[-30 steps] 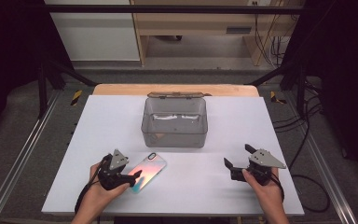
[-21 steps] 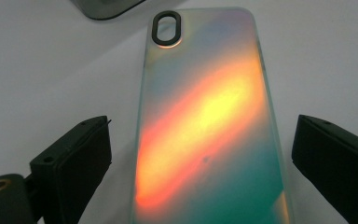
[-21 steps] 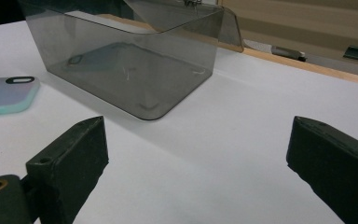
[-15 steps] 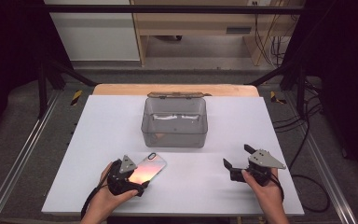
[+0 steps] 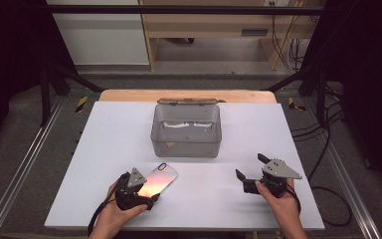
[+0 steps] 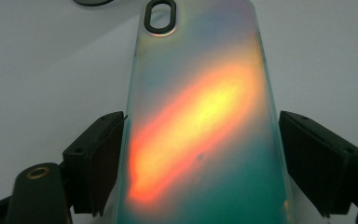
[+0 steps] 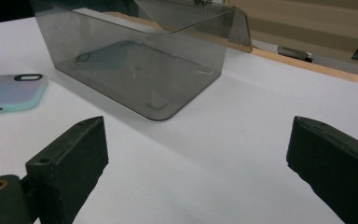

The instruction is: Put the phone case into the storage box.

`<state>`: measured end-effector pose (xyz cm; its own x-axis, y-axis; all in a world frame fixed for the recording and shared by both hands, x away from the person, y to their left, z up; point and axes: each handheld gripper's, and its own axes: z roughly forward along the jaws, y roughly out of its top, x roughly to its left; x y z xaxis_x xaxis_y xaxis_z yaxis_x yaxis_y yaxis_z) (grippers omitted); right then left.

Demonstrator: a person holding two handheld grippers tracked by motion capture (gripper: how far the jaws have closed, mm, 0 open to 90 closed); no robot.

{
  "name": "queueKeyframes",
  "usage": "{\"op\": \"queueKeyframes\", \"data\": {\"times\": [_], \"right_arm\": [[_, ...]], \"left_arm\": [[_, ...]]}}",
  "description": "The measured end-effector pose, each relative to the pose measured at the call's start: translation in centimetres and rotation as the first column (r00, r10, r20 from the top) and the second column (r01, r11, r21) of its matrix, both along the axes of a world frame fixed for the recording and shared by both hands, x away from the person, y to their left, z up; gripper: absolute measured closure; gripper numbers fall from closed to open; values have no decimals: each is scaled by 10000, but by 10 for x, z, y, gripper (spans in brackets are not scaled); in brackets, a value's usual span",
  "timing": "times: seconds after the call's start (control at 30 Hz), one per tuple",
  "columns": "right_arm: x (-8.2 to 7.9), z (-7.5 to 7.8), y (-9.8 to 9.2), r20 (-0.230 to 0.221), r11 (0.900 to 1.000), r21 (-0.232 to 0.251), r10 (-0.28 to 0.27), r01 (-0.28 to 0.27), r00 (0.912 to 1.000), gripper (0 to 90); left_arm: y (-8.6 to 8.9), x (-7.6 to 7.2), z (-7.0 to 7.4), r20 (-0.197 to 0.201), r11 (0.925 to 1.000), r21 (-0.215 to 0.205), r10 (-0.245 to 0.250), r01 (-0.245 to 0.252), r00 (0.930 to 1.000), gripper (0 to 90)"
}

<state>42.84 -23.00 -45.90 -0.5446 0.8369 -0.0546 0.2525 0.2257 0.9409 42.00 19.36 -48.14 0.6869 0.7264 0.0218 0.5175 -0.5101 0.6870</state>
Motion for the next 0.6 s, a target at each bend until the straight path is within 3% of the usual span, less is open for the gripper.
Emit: {"op": "queueKeyframes", "data": {"times": [0.07,0.17,0.2,0.23,0.27,0.33,0.37,0.4,0.47,0.53,0.57,0.6], "right_arm": [[0,-1,2,-51,10000,-67,45,-45,10000,57],[-2,-1,3,-63,10000,-65,70,-71,10000,57],[-3,0,3,-39,10000,-32,67,-67,10000,57],[-3,0,3,-39,10000,-32,67,-67,10000,57],[-4,2,4,-27,10000,13,86,-86,10000,57],[-7,4,4,43,9999,123,66,-66,10000,52],[-7,4,4,43,9999,123,66,-66,10000,52],[-9,8,5,43,9992,397,46,-47,10000,45],[-9,9,6,67,9990,448,35,-38,10000,45],[-9,17,13,147,9980,614,131,-140,9998,42],[-9,17,13,147,9980,614,131,-140,9998,42],[-7,25,22,255,9977,622,249,-264,9994,43]], "left_arm": [[0,-2,-1,125,9997,-214,-76,79,9999,174],[-3,-6,1,421,9996,-192,-222,230,9989,175],[-5,-10,9,701,9976,-485,-467,501,9964,175],[-5,-10,9,701,9976,-485,-467,501,9964,175],[-5,-12,22,1021,9940,-914,-514,608,9934,175],[-4,-11,36,1408,9889,-1377,-368,563,9894,175],[-4,-11,36,1408,9889,-1377,-368,563,9894,174],[-3,-8,49,1708,9801,-1909,-220,550,9851,174],[-3,-6,56,1897,9788,-1985,-132,515,9817,174],[-3,4,73,2356,9741,-2218,99,438,9718,174],[-3,4,73,2356,9741,-2218,99,438,9718,174],[-5,11,83,2654,9737,-2238,185,429,9640,174]]}}
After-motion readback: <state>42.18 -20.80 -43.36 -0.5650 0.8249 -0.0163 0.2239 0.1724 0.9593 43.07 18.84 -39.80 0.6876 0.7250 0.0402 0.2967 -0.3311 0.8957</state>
